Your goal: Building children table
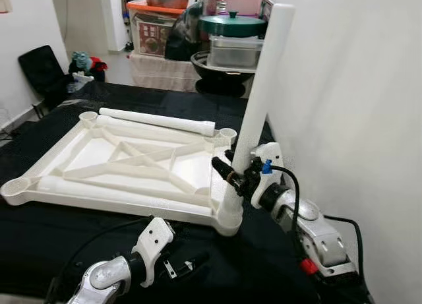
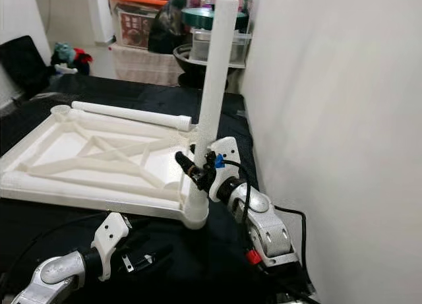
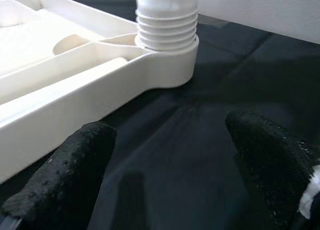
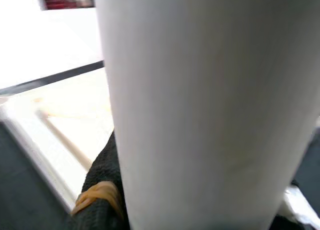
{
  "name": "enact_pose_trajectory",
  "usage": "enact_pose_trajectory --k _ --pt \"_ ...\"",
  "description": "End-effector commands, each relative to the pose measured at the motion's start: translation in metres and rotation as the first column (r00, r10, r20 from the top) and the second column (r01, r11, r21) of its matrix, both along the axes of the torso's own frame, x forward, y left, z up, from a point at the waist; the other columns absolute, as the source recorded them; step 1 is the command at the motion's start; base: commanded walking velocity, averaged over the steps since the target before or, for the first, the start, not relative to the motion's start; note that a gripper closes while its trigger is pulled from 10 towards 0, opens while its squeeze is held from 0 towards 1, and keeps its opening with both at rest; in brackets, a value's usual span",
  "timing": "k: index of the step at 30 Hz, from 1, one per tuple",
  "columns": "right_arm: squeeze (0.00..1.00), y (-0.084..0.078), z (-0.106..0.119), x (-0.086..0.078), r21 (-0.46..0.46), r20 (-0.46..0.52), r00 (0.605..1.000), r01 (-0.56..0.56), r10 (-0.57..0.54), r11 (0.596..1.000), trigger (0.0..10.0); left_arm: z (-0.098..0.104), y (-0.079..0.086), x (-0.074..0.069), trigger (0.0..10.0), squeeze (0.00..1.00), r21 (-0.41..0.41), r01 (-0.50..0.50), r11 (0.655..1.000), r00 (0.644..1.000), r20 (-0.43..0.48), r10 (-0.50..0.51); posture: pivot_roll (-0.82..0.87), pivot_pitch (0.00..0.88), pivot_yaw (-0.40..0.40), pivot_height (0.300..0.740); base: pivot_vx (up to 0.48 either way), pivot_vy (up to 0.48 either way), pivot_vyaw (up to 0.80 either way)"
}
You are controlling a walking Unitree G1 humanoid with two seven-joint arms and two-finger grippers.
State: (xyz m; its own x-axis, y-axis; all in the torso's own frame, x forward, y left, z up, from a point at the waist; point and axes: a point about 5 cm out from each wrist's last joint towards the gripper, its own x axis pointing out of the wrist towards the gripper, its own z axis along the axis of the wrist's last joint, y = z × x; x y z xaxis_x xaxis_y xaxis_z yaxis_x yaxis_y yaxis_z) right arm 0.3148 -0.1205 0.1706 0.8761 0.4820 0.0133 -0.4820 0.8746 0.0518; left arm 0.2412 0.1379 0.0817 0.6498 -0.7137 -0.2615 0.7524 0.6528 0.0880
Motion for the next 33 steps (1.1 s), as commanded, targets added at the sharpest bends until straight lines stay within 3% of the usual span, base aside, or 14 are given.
enact_pose_trajectory --k 1,3,6,14,17,33 --pt "0.0 -0.022 -0.038 -0.004 -0.103 -0.168 0.97 0.161 -0.177 0.982 10.0 -0.002 0.002 0.002 10.0 0.0 0.027 -0.009 1.0 1.0 0.001 0.009 0.07 0.0 -0.092 0.74 0.0 0.0 0.0" --pt "0.0 -0.03 -0.049 -0.006 -0.156 -0.188 0.933 0.281 -0.308 0.947 10.0 -0.002 0.003 0.007 10.0 0.0 0.033 -0.031 0.999 0.999 0.015 0.031 0.07 0.0 -0.092 0.74 0.0 0.0 0.0" --pt "0.0 -0.034 -0.054 -0.007 -0.205 -0.172 0.914 0.331 -0.367 0.921 10.0 -0.002 0.003 0.01 10.0 0.0 0.034 -0.046 0.998 0.999 0.019 0.046 0.07 0.0 -0.094 0.74 0.0 0.0 0.0" --pt "0.0 -0.024 -0.06 -0.01 -0.232 -0.176 0.892 0.372 -0.415 0.899 10.0 -0.003 0.004 0.01 10.0 0.0 0.039 -0.06 0.997 0.998 0.019 0.06 0.07 0.0 -0.097 0.74 0.0 0.0 0.0" --pt "0.0 -0.018 -0.065 -0.012 -0.249 -0.21 0.867 0.399 -0.452 0.882 10.0 -0.004 0.004 0.011 10.0 0.0 0.047 -0.075 0.996 0.997 0.021 0.074 0.07 0.0 -0.101 0.74 0.0 0.0 0.0" --pt "0.0 -0.019 -0.071 -0.012 -0.165 -0.296 0.826 0.45 -0.479 0.878 10.0 -0.006 0.004 0.012 10.0 0.0 0.058 -0.087 0.995 0.996 0.019 0.086 0.07 0.0 -0.101 0.74 0.0 0.0 0.0"
